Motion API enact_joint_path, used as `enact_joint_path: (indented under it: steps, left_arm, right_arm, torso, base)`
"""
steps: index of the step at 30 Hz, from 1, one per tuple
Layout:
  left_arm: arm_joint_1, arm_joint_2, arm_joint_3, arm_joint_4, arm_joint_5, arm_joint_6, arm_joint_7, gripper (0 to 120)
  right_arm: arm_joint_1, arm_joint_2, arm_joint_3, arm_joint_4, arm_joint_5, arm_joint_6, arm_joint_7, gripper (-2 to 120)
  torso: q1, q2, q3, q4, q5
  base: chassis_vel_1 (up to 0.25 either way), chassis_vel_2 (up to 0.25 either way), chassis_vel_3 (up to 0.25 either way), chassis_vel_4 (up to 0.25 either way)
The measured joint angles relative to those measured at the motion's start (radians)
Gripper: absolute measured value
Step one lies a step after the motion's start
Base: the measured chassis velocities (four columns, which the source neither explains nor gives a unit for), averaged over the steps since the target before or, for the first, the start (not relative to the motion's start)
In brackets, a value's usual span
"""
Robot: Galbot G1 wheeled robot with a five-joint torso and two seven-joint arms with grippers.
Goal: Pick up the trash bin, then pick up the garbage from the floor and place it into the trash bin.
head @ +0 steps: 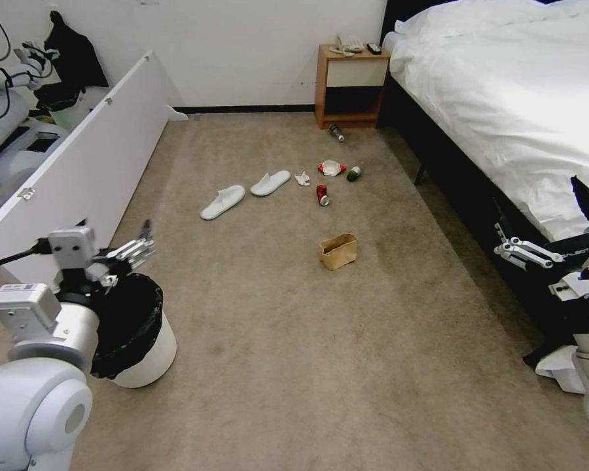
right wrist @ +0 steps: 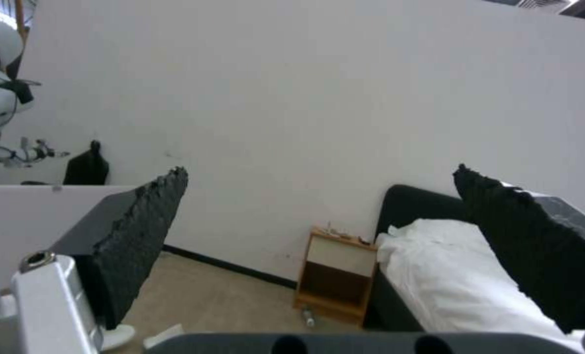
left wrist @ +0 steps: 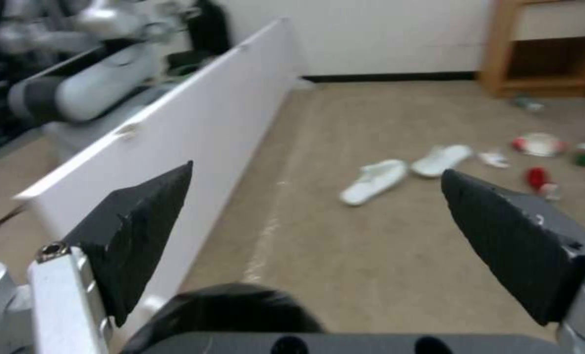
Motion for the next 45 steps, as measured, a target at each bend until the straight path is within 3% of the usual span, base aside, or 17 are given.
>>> enact_joint_path:
  steps: [3, 4, 9, 15, 17, 20, 28, 45]
  left_arm:
    - [0.004, -0.002, 0.0, 0.0, -0.008, 0.003, -0.032, 100]
    - [0.012, -0.006, 0.0, 0.0, -0.023, 0.004, -0.083, 100]
    - [0.03, -0.013, 0.0, 0.0, -0.057, 0.004, -0.178, 100]
    - [0.034, -0.009, -0.008, 0.002, -0.122, 0.001, -0.258, 100]
    - [0.034, -0.009, -0.008, 0.002, -0.122, 0.001, -0.258, 100]
    - [0.03, -0.009, -0.017, 0.042, -0.209, -0.002, -0.341, 100]
    - [0.017, -0.019, -0.011, 0.075, -0.229, -0.003, -0.373, 100]
    - [-0.047, -0.035, -0.002, 0.176, -0.321, -0.005, -0.564, 100]
  right_arm:
    - [0.0, 0.0, -0.001, 0.0, 0.0, 0.0, 0.0, 100]
    - [-0.001, 0.0, -0.002, 0.001, -0.001, 0.0, 0.0, 100]
    - [-0.003, -0.003, -0.002, 0.002, -0.001, 0.0, 0.0, 100]
    - [-0.008, -0.001, -0.004, 0.0, -0.002, 0.001, -0.002, 100]
    - [-0.008, -0.001, -0.004, 0.0, -0.002, 0.001, -0.002, 100]
    - [-0.007, -0.002, -0.004, -0.004, -0.002, 0.003, -0.003, 100]
    - [-0.006, -0.001, -0.003, -0.006, -0.001, 0.004, -0.003, 100]
    - [-0.01, 0.0, 0.005, -0.007, 0.002, 0.005, -0.003, 100]
  torso:
    - [0.0, 0.0, 0.0, 0.0, 0.0001]
    - [0.0, 0.0, 0.0, -0.0001, 0.0001]
    - [0.0, 0.0, 0.0, -0.0001, 0.0002]
    - [0.0, 0.0, 0.0, -0.0002, 0.0002]
    - [0.0, 0.0, 0.0, -0.0002, 0.0002]
    - [0.0, 0.0, 0.0, -0.0001, 0.0002]
    - [0.0, 0.0, 0.0, -0.0002, 0.0002]
    - [0.0, 0.0, 0.0, -0.0002, 0.0002]
  base:
    - [0.0, 0.0, 0.0, 0.0]
    - [0.0, 0.0, 0.0, 0.0]
    - [0.0, 0.0, 0.0, 0.0]
    - [0.0, 0.0, 0.0, 0.0]
    - [0.0, 0.0, 0.0, 0.0]
    - [0.0, 0.0, 0.0, 0.0]
    - [0.0, 0.0, 0.0, 0.0]
    - [0.0, 0.0, 0.0, 0.0]
